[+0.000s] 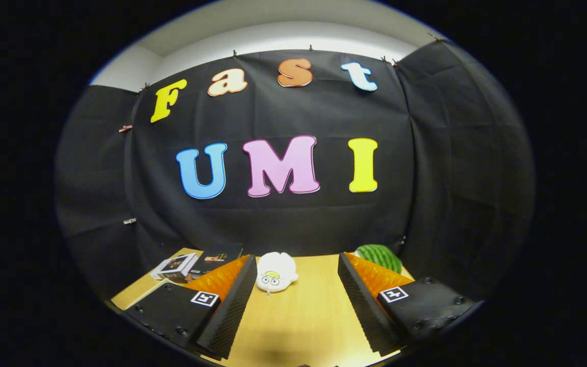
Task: Open the storage box then place both shoes into the box .Put the left shoe in first, then the right shoe, with the right side of both shoes facing outward in a uniform manner.
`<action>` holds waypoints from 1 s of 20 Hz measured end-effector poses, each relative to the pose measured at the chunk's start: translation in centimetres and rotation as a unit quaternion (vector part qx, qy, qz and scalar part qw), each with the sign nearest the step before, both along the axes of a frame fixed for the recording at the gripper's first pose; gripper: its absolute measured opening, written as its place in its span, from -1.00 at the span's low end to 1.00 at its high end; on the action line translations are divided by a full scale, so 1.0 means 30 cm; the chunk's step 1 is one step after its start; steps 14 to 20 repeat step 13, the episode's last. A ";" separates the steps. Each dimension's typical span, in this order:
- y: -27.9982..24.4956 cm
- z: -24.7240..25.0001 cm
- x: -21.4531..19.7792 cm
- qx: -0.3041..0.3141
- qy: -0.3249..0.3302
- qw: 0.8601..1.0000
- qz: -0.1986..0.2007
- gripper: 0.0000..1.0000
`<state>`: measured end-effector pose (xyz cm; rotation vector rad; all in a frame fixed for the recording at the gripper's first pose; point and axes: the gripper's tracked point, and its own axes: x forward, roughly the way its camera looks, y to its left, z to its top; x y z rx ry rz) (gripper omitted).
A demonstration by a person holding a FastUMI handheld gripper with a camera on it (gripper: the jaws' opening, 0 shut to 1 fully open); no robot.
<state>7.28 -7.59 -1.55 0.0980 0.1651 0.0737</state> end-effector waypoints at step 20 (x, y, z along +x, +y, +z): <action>-0.143 -0.126 0.047 -0.065 -0.004 0.995 0.079 0.96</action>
